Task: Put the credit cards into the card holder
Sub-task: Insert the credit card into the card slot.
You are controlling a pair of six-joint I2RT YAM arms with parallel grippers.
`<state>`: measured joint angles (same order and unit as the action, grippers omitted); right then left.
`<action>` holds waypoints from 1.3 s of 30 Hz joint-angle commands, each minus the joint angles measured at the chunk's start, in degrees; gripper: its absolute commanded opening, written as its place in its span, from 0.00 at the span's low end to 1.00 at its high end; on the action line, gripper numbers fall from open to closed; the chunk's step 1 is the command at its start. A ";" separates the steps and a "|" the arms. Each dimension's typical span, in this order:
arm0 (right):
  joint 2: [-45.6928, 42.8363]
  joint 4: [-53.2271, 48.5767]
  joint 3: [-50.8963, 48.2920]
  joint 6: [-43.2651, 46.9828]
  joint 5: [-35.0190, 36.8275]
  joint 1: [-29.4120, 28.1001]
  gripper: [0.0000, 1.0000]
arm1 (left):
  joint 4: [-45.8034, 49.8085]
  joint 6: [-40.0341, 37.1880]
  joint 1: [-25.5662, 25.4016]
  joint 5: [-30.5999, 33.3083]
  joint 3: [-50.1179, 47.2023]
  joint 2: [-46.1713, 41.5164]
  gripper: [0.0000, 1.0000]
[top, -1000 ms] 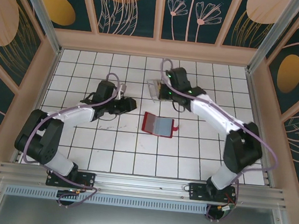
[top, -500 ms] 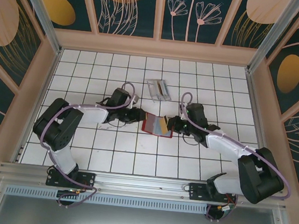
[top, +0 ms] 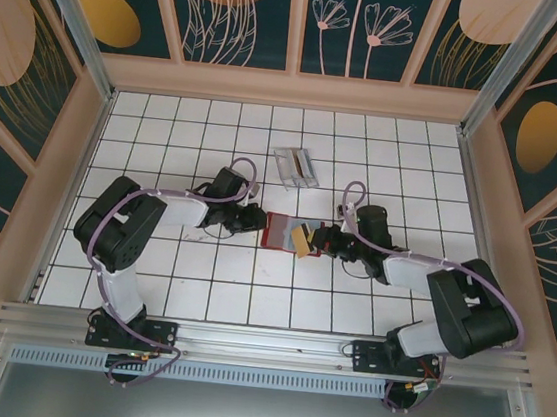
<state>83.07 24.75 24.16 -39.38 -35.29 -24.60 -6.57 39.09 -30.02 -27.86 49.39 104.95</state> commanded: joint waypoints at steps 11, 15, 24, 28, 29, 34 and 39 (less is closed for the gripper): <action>8.52 9.52 0.27 -1.75 -4.06 0.81 0.00 | 1.85 -0.92 -0.21 2.17 0.42 2.25 0.18; 8.87 10.11 0.14 -2.79 -3.22 1.67 0.00 | 2.36 -0.73 -0.21 3.08 0.46 2.37 0.18; 13.02 16.39 0.40 -6.60 -3.82 2.07 0.00 | 3.52 -1.07 -0.21 3.52 1.37 3.26 0.16; 14.39 19.44 0.53 -8.43 -3.24 1.78 0.00 | 2.80 -0.76 -0.21 3.51 0.70 2.53 0.16; 14.40 19.66 0.53 -8.59 -2.83 1.68 0.00 | 3.07 -0.99 -0.21 3.51 0.67 2.55 0.16; 14.70 23.24 -0.03 -10.29 -2.56 1.21 0.00 | 3.46 -1.11 -0.21 4.10 0.02 2.10 0.15; 16.65 28.09 -0.83 -12.44 -3.63 0.45 0.00 | 5.46 -0.78 -0.21 5.90 0.72 2.18 0.15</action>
<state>97.82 47.07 24.05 -49.93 -38.50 -23.38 -4.67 39.03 -30.02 -26.50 50.39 105.51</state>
